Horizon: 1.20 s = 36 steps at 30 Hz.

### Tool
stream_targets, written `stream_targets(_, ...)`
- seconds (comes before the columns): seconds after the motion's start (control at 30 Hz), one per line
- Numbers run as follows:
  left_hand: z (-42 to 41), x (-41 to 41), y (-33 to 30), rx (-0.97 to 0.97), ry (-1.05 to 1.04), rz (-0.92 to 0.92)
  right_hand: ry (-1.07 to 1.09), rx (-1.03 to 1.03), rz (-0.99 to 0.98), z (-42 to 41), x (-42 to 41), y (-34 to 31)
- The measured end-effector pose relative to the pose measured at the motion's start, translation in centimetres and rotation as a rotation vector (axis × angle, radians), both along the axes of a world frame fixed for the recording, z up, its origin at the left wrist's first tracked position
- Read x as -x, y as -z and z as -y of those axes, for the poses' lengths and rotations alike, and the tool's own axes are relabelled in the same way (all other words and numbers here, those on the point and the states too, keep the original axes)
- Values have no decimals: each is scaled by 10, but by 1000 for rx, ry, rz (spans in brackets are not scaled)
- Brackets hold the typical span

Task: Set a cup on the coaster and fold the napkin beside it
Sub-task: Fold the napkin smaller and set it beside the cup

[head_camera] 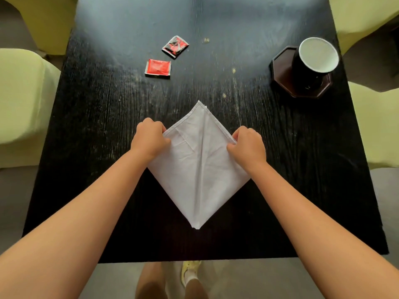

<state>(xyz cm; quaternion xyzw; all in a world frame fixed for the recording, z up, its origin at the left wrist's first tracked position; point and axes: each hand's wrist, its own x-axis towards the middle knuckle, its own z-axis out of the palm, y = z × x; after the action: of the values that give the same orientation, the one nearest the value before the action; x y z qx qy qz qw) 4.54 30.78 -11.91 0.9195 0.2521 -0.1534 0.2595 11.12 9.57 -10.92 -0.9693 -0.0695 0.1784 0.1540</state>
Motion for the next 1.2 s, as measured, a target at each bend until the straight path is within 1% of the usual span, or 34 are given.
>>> stream_targets(0.13,4,4,-2,40,-14,40,9,39,-46,-8,3,0)
stream_targets(0.23,3,6,-2,108,-35,8,-33,66,-34,-9,3,3)
stream_targets(0.3,0,3,-4,166,-41,5,-32,52,-64,-9,1,2)
stream_targets(0.5,-17,-7,-9,264,-7,44,74,-234,-242,-8,-19,-7)
stream_targets(0.6,-21,-10,-13,299,11,-17,62,-332,-278,-9,-26,-13)
stream_targets(0.67,-25,-15,-24,321,46,-16,44,-373,-265,-12,-35,-21)
stream_targets(0.73,-32,-24,-43,355,47,64,38,-438,-215,-16,-47,-38)
stream_targets(0.83,-44,-41,-85,368,27,244,7,-546,-95,-20,-70,-80)
stream_targets(1.03,-48,-54,-167,166,83,597,-173,-682,173,-24,-89,-173)
stream_targets(1.13,-43,-38,-184,88,189,758,-324,-619,388,-13,-74,-192)
stream_targets(1.2,-38,-19,-176,-8,303,822,-462,-579,523,0,-54,-185)
